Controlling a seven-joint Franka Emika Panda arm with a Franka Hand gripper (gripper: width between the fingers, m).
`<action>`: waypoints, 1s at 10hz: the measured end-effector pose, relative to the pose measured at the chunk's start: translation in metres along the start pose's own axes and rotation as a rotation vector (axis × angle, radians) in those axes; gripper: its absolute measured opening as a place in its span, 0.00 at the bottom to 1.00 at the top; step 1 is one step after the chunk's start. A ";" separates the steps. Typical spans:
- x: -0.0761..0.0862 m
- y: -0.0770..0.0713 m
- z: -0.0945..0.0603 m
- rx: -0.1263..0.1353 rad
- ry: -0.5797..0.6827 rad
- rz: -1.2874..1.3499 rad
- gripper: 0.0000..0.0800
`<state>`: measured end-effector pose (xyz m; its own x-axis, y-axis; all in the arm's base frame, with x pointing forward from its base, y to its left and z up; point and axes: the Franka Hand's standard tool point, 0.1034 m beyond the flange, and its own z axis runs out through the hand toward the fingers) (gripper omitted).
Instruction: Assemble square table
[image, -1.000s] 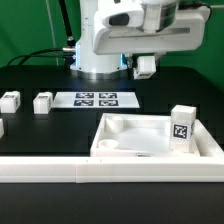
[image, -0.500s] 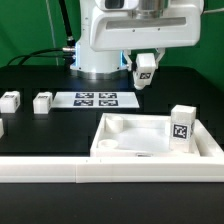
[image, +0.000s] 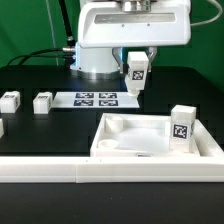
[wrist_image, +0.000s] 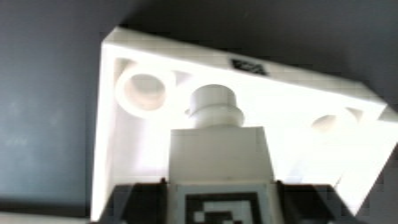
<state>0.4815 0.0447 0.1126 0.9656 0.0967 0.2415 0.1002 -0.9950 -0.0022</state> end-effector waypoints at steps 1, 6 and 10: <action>-0.003 0.001 0.002 -0.002 0.001 -0.001 0.36; 0.045 0.025 0.018 -0.025 0.026 -0.080 0.36; 0.048 0.026 0.020 -0.027 0.026 -0.085 0.36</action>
Offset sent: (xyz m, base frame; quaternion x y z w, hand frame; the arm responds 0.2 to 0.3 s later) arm 0.0524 -0.0002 0.0003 0.0448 0.0064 -0.0333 0.9984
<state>0.5355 0.0236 0.1043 0.9471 0.1809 0.2649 0.1751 -0.9835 0.0456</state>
